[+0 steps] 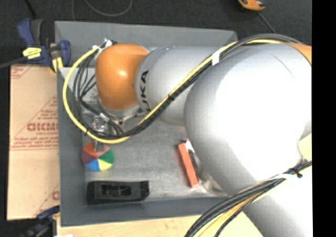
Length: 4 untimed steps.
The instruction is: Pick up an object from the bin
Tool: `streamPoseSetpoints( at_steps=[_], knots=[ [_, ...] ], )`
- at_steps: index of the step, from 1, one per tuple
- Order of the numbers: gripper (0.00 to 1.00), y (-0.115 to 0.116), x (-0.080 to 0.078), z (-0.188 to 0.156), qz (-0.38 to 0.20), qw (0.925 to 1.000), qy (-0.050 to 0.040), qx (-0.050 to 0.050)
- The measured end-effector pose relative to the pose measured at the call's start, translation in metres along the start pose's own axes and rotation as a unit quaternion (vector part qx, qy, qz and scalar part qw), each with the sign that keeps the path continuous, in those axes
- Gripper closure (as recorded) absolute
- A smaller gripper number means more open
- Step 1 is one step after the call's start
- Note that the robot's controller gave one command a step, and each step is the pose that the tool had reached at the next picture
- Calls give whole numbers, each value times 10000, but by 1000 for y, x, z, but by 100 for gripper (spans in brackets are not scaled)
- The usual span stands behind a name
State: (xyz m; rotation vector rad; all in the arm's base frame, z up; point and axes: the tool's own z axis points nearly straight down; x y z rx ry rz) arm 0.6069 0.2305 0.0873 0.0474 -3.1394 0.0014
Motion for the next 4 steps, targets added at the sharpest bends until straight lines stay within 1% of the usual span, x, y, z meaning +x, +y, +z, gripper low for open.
streamPoseSetpoints(
  at_steps=[2,4],
  knots=[
    [100,0,1,-41,2,10000,10,2],
    [100,0,-1,-81,4,10000,-37,-16]
  ],
)
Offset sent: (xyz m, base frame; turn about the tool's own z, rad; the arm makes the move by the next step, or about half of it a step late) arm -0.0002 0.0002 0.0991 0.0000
